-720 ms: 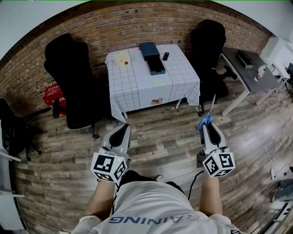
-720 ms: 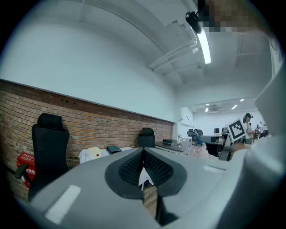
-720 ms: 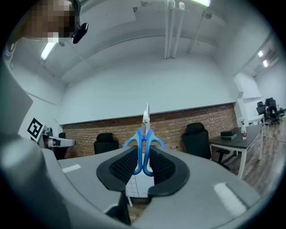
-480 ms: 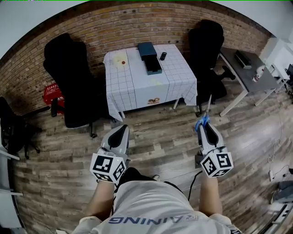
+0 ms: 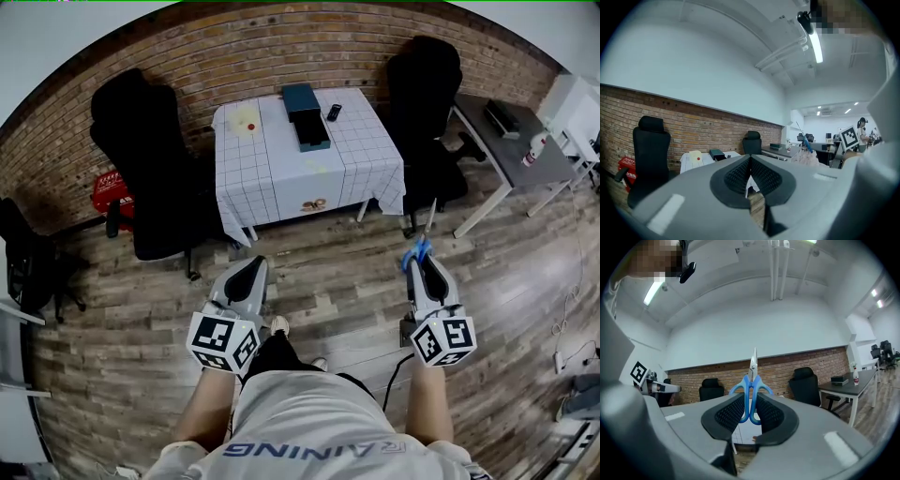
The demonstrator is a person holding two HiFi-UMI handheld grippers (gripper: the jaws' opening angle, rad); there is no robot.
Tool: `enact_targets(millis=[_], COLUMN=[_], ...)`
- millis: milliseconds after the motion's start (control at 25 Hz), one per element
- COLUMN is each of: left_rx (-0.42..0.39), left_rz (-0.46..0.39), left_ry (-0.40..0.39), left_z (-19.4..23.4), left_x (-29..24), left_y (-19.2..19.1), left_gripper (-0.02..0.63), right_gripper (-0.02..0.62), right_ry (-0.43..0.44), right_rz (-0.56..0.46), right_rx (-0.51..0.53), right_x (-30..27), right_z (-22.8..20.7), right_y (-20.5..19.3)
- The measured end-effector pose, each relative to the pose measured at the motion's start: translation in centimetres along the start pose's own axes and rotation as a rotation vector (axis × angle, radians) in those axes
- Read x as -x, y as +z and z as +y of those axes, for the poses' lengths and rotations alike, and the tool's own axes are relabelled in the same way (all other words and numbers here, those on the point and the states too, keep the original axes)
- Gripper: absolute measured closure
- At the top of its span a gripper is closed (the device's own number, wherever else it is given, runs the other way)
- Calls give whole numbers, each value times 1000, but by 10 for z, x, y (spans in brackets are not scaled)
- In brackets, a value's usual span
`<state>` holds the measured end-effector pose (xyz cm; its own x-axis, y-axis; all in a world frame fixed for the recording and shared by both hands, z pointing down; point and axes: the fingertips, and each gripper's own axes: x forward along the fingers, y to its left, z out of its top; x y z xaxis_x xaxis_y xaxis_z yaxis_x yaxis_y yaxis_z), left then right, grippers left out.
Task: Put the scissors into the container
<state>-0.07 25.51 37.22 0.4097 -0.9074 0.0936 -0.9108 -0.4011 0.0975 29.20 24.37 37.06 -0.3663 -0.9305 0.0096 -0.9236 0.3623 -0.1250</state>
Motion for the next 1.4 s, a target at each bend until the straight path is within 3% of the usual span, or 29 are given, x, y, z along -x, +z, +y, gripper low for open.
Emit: enact_targets(millis=[600,1080,1400], left_rx=[5,26,60], left_rz=[8,7,12], left_ry=[-68,-92,-94], left_z=[17,95,164], left_x=[-78,-165,-209], left_y=[6,30,32], left_gripper=[604,604,604], right_gripper=[494,494,493], right_ry=[-18,-12,-7], right_rz=[-14,-5,50], right_rx=[14,20,30], right_x=[-61,-185,-266], right_z=[-32,-29,-7], right_y=[11,26,12])
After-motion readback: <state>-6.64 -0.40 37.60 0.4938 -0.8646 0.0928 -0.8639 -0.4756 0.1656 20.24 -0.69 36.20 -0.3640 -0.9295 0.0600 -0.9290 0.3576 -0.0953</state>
